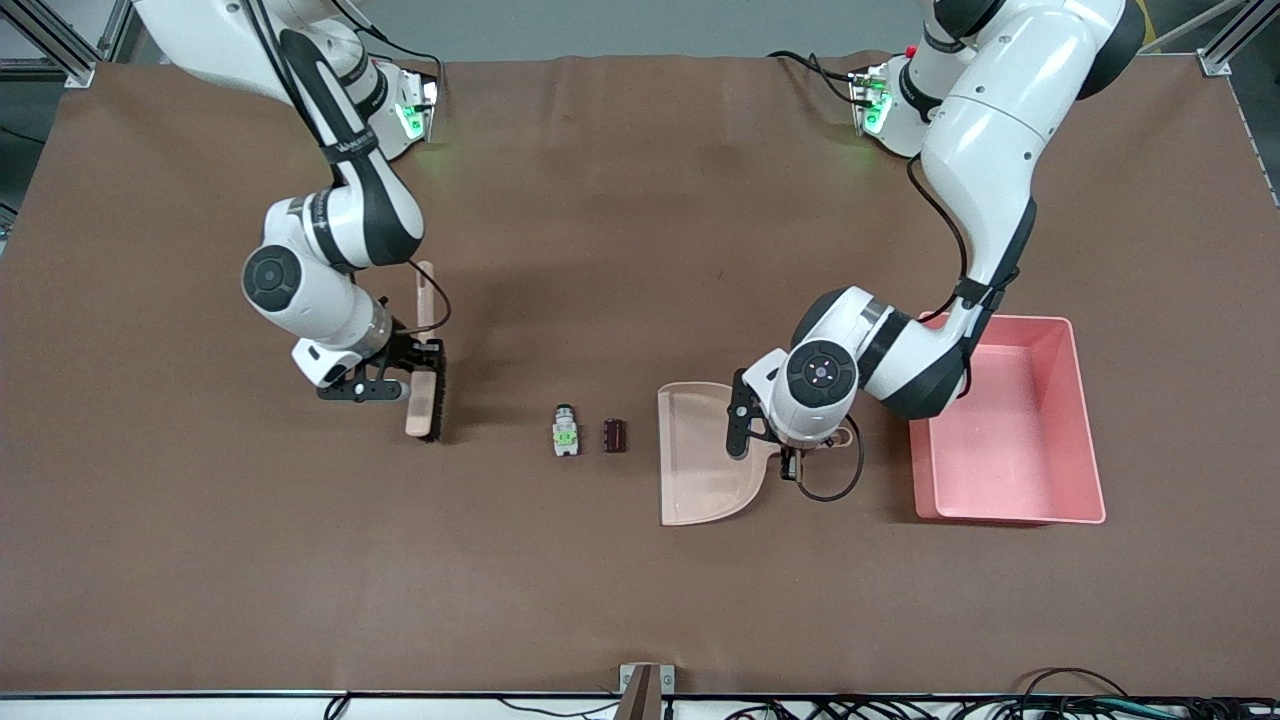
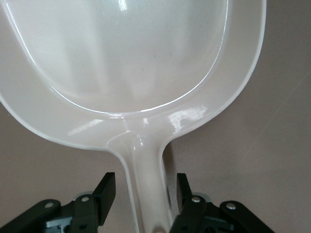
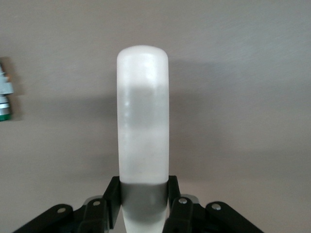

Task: Clean e-waste and dump in bin
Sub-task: 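Lift the brush with the right gripper and move it toward the components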

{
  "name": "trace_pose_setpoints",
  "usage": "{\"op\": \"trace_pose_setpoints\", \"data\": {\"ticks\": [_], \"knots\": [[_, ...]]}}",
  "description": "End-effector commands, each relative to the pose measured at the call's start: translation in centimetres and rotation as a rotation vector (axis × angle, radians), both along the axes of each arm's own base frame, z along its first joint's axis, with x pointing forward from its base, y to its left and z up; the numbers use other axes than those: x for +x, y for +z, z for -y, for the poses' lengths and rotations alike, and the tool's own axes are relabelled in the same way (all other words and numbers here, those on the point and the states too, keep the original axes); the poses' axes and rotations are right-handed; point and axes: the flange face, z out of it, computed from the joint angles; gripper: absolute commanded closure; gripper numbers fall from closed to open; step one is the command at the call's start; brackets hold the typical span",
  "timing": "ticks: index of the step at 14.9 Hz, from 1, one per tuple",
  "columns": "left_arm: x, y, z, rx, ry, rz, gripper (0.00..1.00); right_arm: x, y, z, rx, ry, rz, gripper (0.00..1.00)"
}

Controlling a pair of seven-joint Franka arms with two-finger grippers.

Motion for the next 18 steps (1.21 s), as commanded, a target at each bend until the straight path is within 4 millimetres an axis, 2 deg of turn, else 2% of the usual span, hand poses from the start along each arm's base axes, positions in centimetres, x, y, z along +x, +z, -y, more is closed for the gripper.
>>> {"op": "trace_pose_setpoints", "data": {"ticks": [1, 4, 7, 11, 18], "knots": [[0.1, 0.9, -0.2, 0.019, 0.000, 0.018, 0.53, 0.0, -1.2, -3.2, 0.011, -0.058, -0.005, 0.99], [0.0, 1.1, 0.0, 0.020, -0.003, 0.022, 0.65, -0.1, -1.8, -7.1, 0.006, -0.084, -0.004, 0.99], [-0.1, 1.0, 0.1, 0.020, -0.005, 0.020, 0.77, -0.4, -3.1, -9.4, 0.011, -0.093, 0.042, 0.99], [-0.2, 0.8, 0.3, 0.020, -0.008, 0.019, 0.98, -0.2, -3.7, -12.6, 0.018, -0.131, 0.056, 0.99], [-0.1, 0.6, 0.3, 0.028, 0.013, 0.015, 0.99, 1.1, -4.6, -18.9, 0.038, -0.201, 0.065, 0.99]]}}
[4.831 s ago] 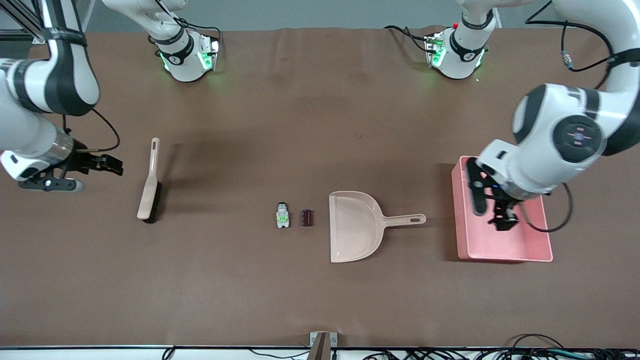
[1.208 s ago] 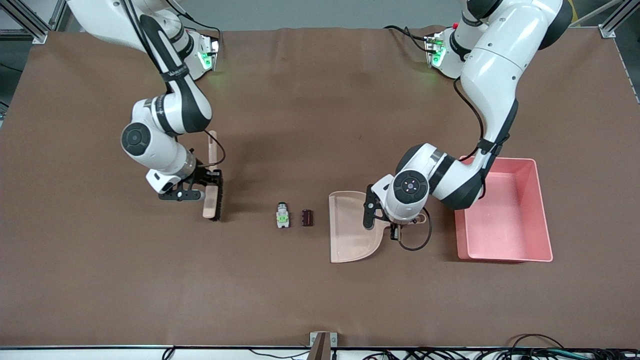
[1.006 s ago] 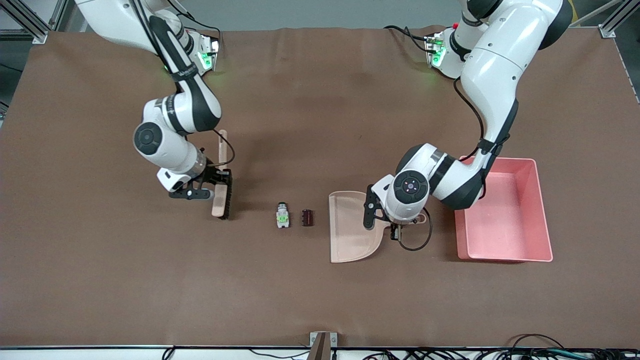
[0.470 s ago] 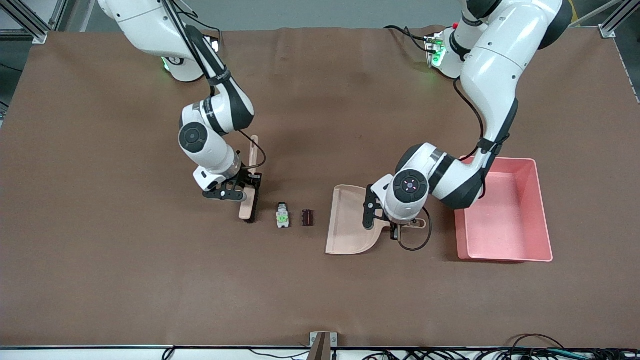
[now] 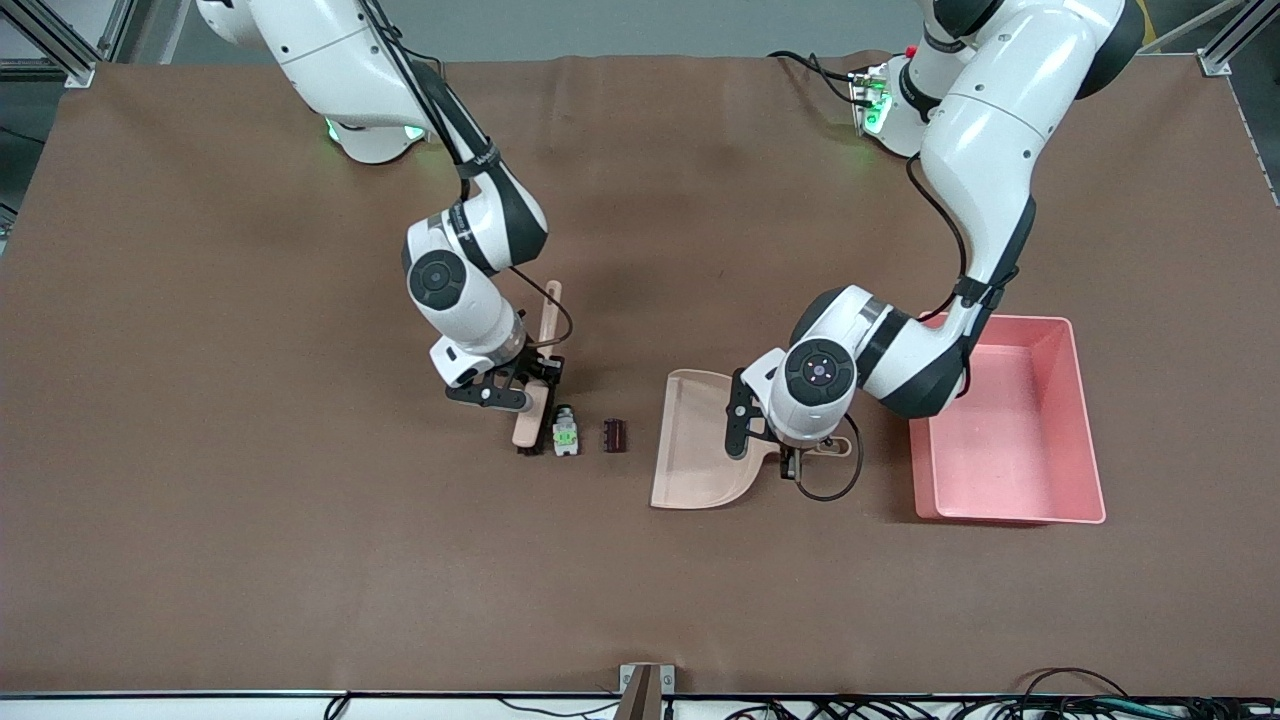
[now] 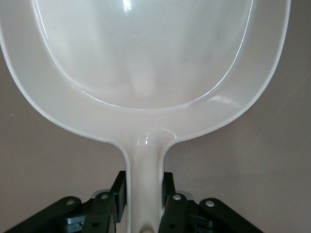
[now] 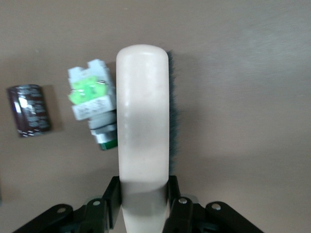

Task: Clean e-waste and dump in bin
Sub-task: 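Lift the brush with the right gripper and move it toward the components, then sweep the switch and capacitor into the dustpan with the right gripper's brush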

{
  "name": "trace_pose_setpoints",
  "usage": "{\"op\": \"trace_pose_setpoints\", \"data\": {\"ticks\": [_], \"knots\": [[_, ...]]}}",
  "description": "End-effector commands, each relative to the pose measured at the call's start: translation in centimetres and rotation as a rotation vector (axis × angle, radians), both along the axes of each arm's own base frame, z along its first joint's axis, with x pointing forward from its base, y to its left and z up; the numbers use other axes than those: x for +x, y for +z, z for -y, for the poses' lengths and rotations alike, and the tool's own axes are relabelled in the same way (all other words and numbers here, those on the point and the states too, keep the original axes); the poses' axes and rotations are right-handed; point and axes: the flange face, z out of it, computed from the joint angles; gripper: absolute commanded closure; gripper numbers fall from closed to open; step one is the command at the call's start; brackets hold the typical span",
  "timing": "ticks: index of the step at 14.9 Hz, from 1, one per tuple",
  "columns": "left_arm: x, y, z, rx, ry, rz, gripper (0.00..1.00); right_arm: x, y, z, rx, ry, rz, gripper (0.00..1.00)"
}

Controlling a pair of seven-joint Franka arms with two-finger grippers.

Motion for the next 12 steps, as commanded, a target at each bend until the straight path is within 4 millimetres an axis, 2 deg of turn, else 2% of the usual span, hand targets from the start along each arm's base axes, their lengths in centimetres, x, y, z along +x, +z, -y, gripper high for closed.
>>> {"op": "trace_pose_setpoints", "data": {"ticks": [1, 6, 10, 12], "knots": [[0.0, 0.4, 0.0, 0.026, 0.011, 0.009, 0.99, 0.9, -0.6, -2.4, 0.018, -0.041, -0.001, 0.99], [0.0, 0.4, -0.1, 0.033, 0.013, 0.005, 1.00, 2.0, 0.3, -6.3, 0.053, -0.048, 0.035, 0.99], [0.0, 0.1, -0.1, 0.032, 0.016, 0.001, 1.00, 2.0, 0.1, -7.9, 0.059, -0.029, 0.043, 0.99], [0.0, 0.1, -0.1, 0.032, 0.017, 0.001, 1.00, 1.7, 0.1, -9.3, 0.066, -0.010, 0.051, 0.99]]}}
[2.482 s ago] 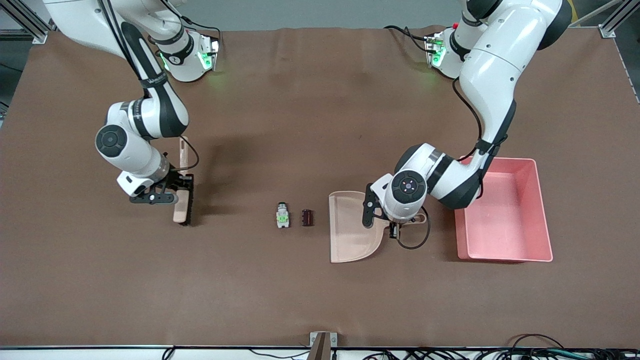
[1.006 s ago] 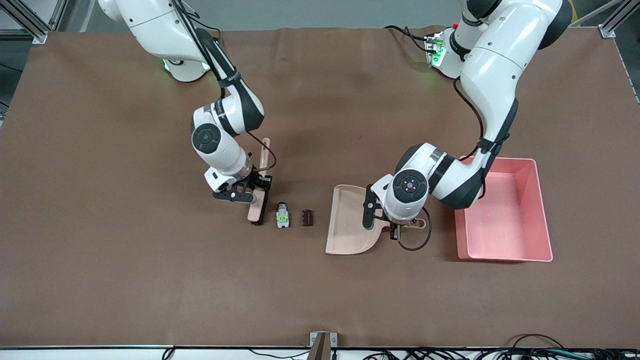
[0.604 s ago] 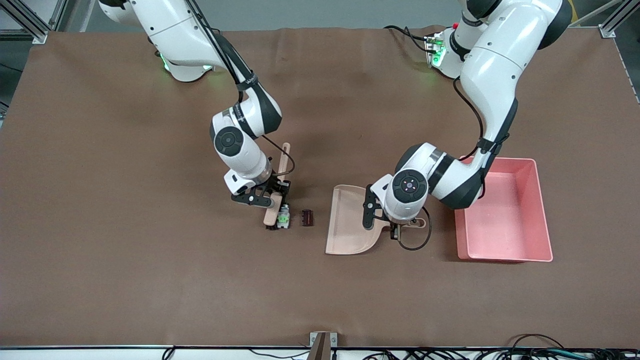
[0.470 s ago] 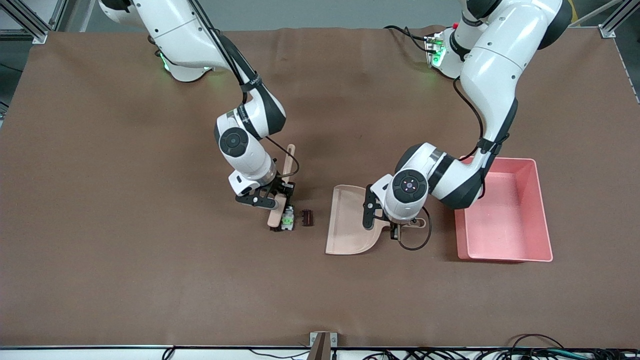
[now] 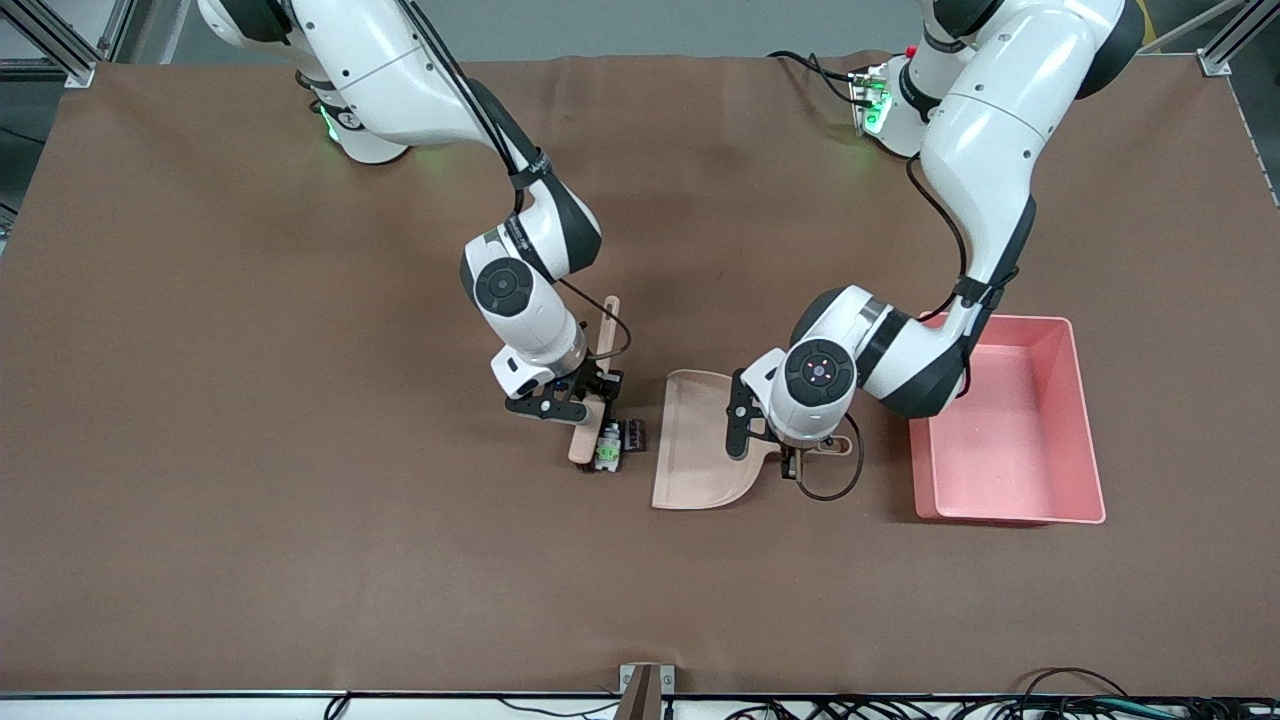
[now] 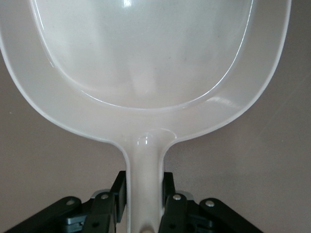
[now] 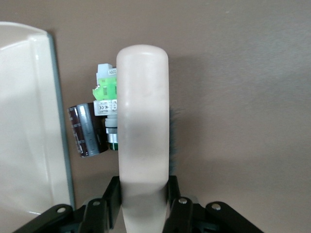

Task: Clean e-waste and dump in bin
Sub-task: 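Sweep the switch and capacitor into the dustpan with the right gripper's brush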

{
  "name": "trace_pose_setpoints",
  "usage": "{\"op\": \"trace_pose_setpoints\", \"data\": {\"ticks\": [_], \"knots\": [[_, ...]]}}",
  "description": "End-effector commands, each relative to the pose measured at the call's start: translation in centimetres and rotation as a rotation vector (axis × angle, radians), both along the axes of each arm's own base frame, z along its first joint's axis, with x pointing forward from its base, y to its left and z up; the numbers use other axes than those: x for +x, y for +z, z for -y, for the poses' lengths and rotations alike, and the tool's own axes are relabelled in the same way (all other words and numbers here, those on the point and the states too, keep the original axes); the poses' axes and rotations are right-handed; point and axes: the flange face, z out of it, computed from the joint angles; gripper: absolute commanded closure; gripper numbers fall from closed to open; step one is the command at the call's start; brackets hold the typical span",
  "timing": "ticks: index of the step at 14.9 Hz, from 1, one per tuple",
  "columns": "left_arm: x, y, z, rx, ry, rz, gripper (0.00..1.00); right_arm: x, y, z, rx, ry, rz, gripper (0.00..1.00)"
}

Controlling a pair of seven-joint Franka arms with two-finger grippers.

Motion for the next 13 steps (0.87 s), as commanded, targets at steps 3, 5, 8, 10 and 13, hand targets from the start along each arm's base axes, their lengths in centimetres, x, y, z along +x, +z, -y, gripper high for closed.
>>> {"op": "trace_pose_setpoints", "data": {"ticks": [3, 5, 8, 10, 13], "knots": [[0.0, 0.4, 0.0, 0.029, 0.018, 0.008, 1.00, -0.7, -0.1, -3.9, 0.025, 0.007, 0.004, 0.99], [0.0, 0.4, 0.0, 0.029, 0.018, 0.008, 1.00, -0.9, -0.4, -5.2, 0.032, 0.020, 0.010, 0.99], [0.0, 0.4, 0.1, 0.030, 0.018, 0.007, 1.00, -1.6, -0.9, -6.5, 0.033, 0.047, 0.011, 0.99], [0.0, 0.4, 0.0, 0.031, 0.019, 0.008, 1.00, -2.3, -1.4, -7.5, 0.042, 0.062, 0.008, 0.99], [0.0, 0.4, -0.2, 0.036, 0.021, 0.003, 1.00, -2.7, -1.1, -8.6, 0.060, 0.070, 0.008, 0.99]]}}
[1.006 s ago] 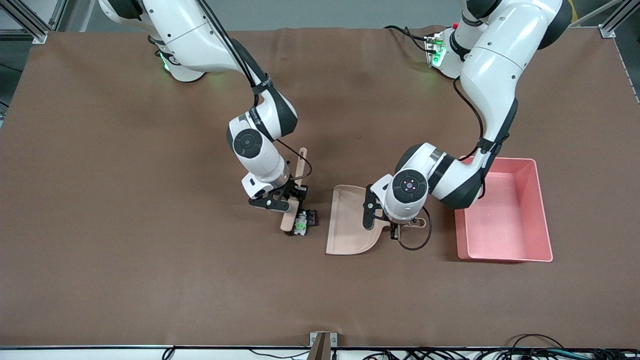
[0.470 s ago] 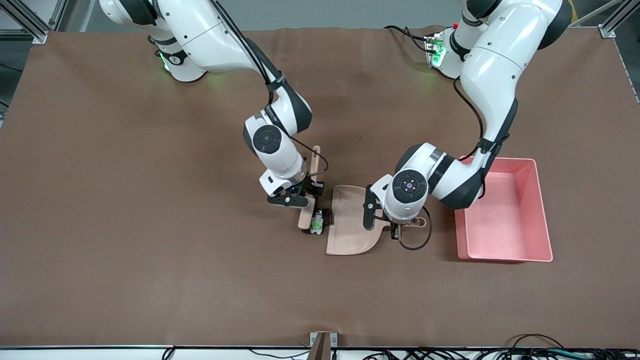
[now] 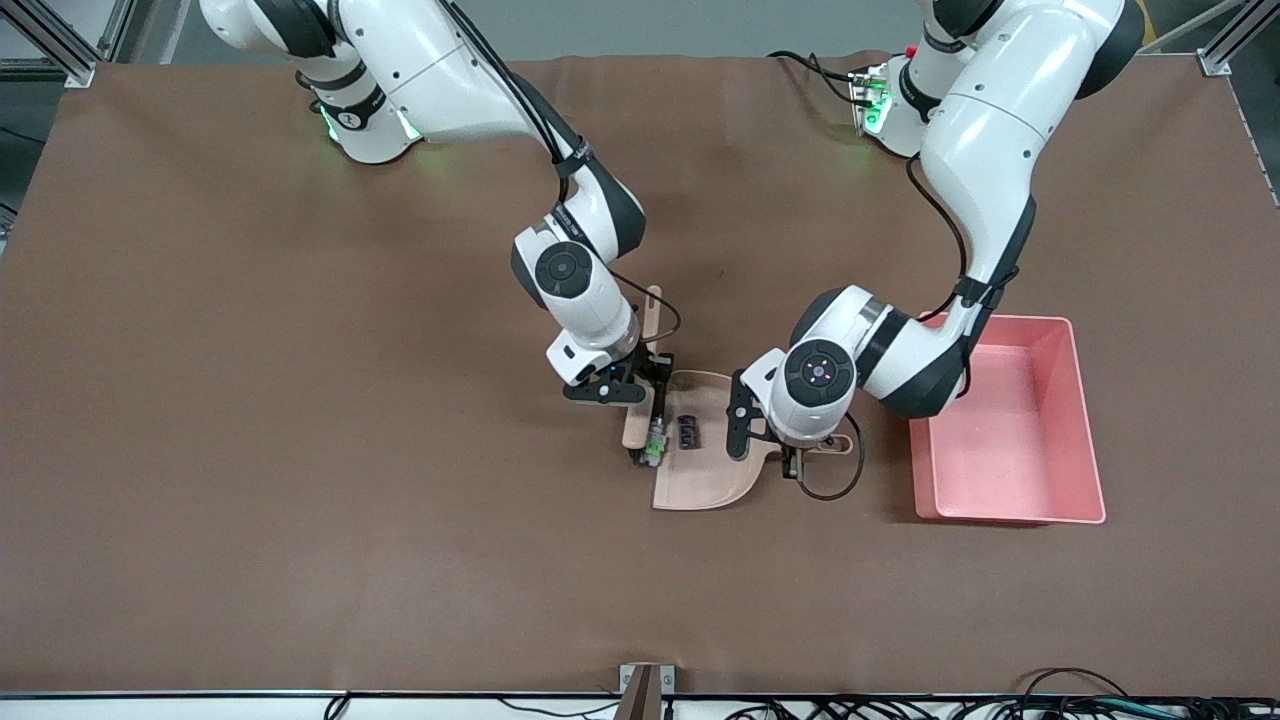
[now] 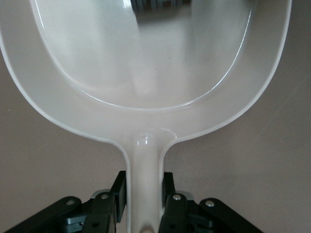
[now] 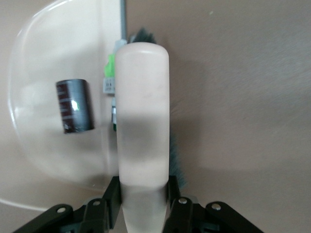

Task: Clean e-waste and dump in bin
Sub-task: 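Sweep the switch and capacitor into the dustpan with the right gripper's brush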

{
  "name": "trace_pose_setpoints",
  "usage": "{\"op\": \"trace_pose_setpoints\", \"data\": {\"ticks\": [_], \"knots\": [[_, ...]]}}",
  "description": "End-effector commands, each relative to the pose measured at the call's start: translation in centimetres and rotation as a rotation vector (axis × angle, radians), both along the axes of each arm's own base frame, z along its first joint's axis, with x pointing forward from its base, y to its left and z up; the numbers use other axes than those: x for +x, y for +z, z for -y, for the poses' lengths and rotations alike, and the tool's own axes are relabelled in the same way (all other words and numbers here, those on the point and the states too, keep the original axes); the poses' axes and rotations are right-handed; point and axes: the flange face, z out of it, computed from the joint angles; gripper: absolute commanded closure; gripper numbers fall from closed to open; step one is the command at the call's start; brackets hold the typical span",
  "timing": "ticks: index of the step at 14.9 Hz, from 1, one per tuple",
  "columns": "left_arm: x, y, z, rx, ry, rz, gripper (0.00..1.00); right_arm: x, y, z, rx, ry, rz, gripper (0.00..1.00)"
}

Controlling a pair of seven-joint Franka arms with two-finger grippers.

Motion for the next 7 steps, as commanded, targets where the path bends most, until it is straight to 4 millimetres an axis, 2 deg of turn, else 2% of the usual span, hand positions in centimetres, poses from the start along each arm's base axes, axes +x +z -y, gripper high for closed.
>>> {"op": "trace_pose_setpoints", "data": {"ticks": [1, 7], "knots": [[0.0, 0.4, 0.0, 0.032, 0.005, 0.005, 1.00, -0.2, -0.3, -1.5, 0.027, -0.002, -0.009, 0.99], [0.0, 0.4, 0.0, 0.032, 0.005, 0.005, 1.00, -1.6, 0.0, -3.6, 0.040, 0.018, -0.007, 0.99]]}}
